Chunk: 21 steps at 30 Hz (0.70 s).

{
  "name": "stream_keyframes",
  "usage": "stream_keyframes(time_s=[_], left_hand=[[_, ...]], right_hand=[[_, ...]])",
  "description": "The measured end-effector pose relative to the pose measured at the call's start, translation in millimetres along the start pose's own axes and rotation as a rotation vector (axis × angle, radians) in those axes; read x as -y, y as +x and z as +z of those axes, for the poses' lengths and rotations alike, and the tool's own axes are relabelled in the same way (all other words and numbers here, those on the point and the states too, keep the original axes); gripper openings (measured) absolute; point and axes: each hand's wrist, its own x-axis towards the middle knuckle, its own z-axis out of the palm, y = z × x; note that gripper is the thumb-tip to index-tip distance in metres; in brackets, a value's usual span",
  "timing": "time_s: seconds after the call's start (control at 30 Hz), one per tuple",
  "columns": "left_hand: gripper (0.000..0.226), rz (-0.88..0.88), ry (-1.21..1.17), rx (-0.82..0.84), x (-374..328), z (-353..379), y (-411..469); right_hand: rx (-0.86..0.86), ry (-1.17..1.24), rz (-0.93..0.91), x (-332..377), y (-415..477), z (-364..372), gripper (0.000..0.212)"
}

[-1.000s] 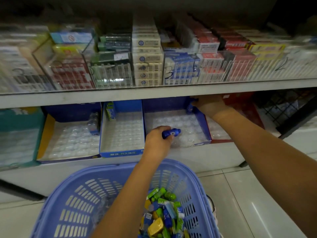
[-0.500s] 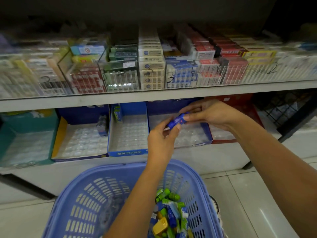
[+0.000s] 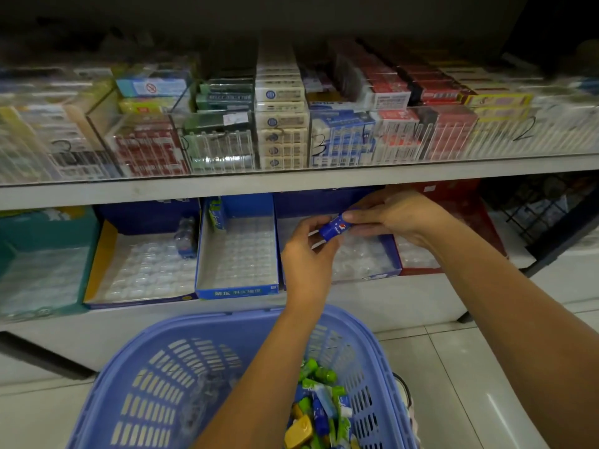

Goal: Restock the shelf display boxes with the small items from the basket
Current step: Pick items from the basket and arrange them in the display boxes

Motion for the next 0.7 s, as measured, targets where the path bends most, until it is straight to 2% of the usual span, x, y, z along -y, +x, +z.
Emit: stream_keyframes(time_s=[0.07, 0.13, 0.2, 0.27, 0.33, 0.43, 0.57, 0.63, 0.7], left_hand=[[0.029, 0.001, 0.023, -0.003, 2, 3, 2], [0.035, 0.003, 0.106, 0.052, 5, 3, 3], [0.046, 0.054, 0.401, 0.185, 13, -1, 3], [0.052, 0.104, 0.782, 0.402, 23, -6, -1], [0.057, 0.098, 0.955, 0.555, 32, -12, -6], [0.06, 0.116, 0.976, 0.607, 40, -18, -8], [0.059, 0.138, 0.991, 0.612, 42, -19, -7], [0.059, 0.143, 0.987, 0.61, 42, -19, -7], [0.059, 0.139, 0.976, 0.613, 42, -20, -8]], right_hand=[[-0.014, -0.015, 0.039, -2, 5, 1, 0.022], [-0.089, -0.207, -0.036, -5, 12, 0, 0.027], [-0.199, -0.326, -0.133, -6, 19, -1, 0.025], [-0.324, -0.526, -0.2, -10, 29, -1, 0.02], [-0.371, -0.725, -0.222, -16, 42, -3, 0.025], [-0.299, -0.809, -0.222, -22, 52, -4, 0.028], [-0.268, -0.764, -0.268, -20, 57, 0, 0.027], [-0.238, -0.85, -0.256, -17, 61, -2, 0.034], [-0.198, -1.029, -0.155, -12, 66, -4, 0.044]])
